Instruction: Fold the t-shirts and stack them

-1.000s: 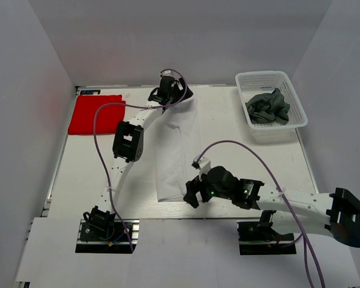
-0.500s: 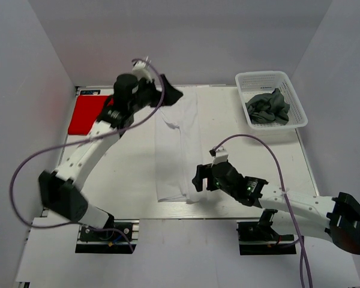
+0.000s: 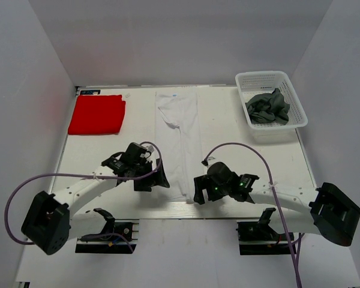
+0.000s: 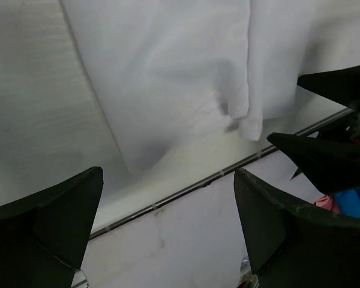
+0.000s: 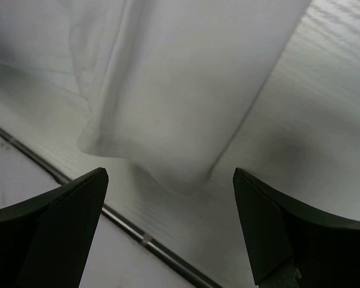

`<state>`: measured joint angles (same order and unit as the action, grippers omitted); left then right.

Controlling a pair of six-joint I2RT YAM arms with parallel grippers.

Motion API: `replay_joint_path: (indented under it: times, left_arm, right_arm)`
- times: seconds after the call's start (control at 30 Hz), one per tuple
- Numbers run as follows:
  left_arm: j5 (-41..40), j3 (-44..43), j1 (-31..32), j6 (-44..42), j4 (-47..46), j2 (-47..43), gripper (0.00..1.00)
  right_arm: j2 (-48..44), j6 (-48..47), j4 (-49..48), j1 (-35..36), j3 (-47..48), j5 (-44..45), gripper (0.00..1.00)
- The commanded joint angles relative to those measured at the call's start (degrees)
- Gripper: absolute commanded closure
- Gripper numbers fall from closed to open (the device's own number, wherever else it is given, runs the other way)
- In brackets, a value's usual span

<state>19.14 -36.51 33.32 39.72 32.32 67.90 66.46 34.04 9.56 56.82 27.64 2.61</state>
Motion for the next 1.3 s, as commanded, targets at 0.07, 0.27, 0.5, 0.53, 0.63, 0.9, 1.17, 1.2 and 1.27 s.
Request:
replay_joint_path:
  times: [0.07,0.27,0.5,0.53,0.63,0.9,1.17,1.2,1.27]
  left_arm:
    - [-0.3,2.9,1.7,1.4,3.3,-1.2,0.02]
    - [-0.9,2.9,2.9,0.2,1.4,5.7,0.15]
    - [-0.9,3.5,3.9,-1.0,-0.2,8.7,0.34]
    - [-0.4,3.6,4.6,-1.5,-0.2,8.7,0.38]
    - [-0.4,3.0,5.1,-2.0,-0.2,10.4,0.54]
    - [-2.3,1.5,6.1,-2.5,-1.9,10.9,1.0]
    - [-2.3,-4.2,6.1,-4.8,-0.9,5.2,1.0]
    - [-1.4,-4.8,6.1,-5.5,-1.5,5.2,1.0]
    - [-0.2,-5.3,4.7,-6.1,-2.0,5.2,1.0]
  right_arm:
    - [2.4,0.5,0.6,-0.5,1.6,-7.4,0.1]
    - [3.4,1.9,-0.1,-0.7,1.9,-5.9,0.14]
    - [5.2,4.3,1.7,-1.7,2.2,-3.7,0.42]
    - [5.6,4.5,1.8,-1.9,2.2,-3.7,0.44]
    - [6.7,4.4,2.3,-2.1,3.0,-3.7,0.53]
    - [7.3,1.1,0.9,-1.9,4.4,-7.9,0.79]
    - [4.8,1.0,2.6,-2.1,7.6,2.0,0.99]
    - [4.6,1.6,2.9,-2.1,8.2,3.5,1.0]
    - [4.8,2.4,3.7,-2.5,10.9,7.1,1.0]
